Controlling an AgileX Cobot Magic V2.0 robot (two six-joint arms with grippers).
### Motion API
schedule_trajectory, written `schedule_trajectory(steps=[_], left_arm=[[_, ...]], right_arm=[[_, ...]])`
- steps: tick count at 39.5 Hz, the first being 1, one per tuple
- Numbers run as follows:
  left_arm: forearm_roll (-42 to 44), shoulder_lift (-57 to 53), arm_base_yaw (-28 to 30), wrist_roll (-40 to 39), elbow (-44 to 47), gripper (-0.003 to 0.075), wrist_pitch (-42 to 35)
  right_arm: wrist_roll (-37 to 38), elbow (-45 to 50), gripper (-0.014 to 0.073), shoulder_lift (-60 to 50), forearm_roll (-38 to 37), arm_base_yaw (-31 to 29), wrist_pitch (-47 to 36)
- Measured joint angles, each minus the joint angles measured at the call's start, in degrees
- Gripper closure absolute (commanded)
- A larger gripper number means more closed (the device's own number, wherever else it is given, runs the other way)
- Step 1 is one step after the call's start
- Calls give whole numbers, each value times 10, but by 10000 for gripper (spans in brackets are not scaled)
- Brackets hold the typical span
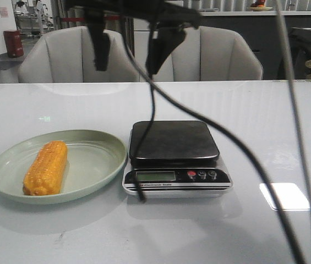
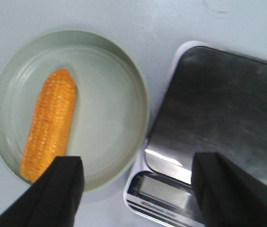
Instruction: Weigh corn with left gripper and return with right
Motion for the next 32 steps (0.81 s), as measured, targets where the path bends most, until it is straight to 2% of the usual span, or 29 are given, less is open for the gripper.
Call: schedule_trajectory(steps=[9,16,32], left_arm=[[0,0,0,0,0,607,0],[0,0,0,0,0,607,0],[0,0,0,0,0,607,0]], right_arm=[[-70,90,21,-114,1,-51,-4],[-103,215,21,-233,3,-77,-43],[-137,535,21,-575,2,-84,-199]])
